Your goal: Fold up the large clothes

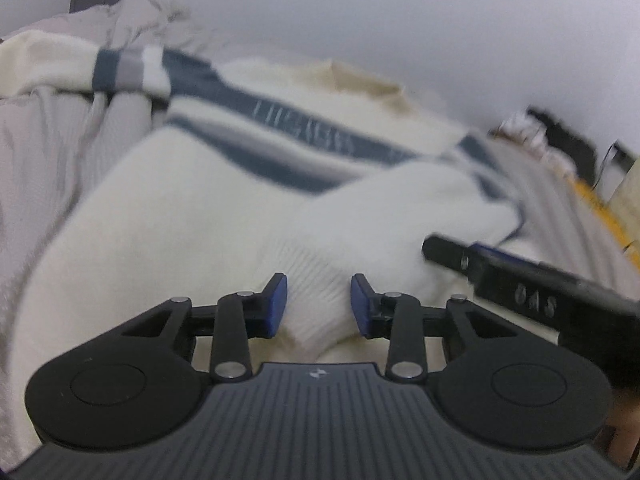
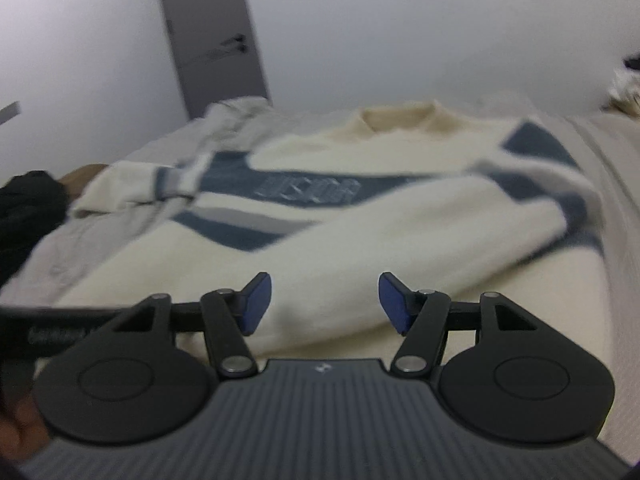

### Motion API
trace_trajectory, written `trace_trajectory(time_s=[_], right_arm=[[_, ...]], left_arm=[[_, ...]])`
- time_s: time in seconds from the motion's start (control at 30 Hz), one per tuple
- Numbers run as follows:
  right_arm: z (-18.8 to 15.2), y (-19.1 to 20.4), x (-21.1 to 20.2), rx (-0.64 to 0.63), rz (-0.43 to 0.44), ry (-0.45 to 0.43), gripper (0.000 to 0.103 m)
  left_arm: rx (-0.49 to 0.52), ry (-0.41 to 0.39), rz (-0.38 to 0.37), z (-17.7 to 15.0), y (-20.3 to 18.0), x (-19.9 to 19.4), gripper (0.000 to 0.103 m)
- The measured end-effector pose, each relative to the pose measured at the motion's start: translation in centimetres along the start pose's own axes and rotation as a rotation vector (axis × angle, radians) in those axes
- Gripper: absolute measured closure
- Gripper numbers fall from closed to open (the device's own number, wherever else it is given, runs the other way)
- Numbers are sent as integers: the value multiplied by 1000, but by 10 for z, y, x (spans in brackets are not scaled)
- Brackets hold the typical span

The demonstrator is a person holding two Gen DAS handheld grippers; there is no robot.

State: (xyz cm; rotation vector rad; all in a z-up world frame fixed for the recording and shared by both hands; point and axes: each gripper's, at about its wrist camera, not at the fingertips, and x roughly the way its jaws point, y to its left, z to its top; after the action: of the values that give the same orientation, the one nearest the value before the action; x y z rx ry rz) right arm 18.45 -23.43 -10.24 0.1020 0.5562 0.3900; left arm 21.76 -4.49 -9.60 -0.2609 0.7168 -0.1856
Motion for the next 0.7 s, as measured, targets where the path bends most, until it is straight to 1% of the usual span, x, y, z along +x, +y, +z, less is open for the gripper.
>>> trace_trajectory(time_s=[0.1, 0.23, 0.3, 0.4, 0.43, 0.47, 0.53, 0.57, 0.6, 0.67, 0.7], right_arm=[[-9, -9, 17, 55, -14, 19, 41], [-17, -14, 28, 68, -12, 33, 42], [-21, -15, 30, 71, -13, 28, 42], [-23, -15, 30, 72, -15, 17, 42], [-23, -15, 30, 72, -15, 16, 42], [-24, -15, 29, 72, -15, 15, 42], [-23, -15, 30, 74, -14, 14, 42], [-24, -15, 30, 75, -13, 13, 42], [-24, -16, 29, 78, -12, 11, 42], [-26, -20, 29, 96, 4, -2, 42], [-28, -24, 29, 120, 22, -12, 42]], left_arm=[[-3, 4, 8, -2, 2, 5, 64], [-29, -9, 1, -2, 3, 2, 64], [-41, -35, 5, 1, 5, -3, 64], [-66, -103, 49, 11, 14, -16, 62], [-86, -114, 61, 15, 20, -18, 61], [-113, -125, 80, 20, 27, -19, 55], [-169, -136, 121, 30, 42, -19, 51], [-200, -137, 128, 38, 51, -17, 51], [-224, -132, 122, 47, 60, -14, 50], [-271, -137, 70, 69, 81, -9, 43], [-281, -152, 76, 80, 91, -8, 42]])
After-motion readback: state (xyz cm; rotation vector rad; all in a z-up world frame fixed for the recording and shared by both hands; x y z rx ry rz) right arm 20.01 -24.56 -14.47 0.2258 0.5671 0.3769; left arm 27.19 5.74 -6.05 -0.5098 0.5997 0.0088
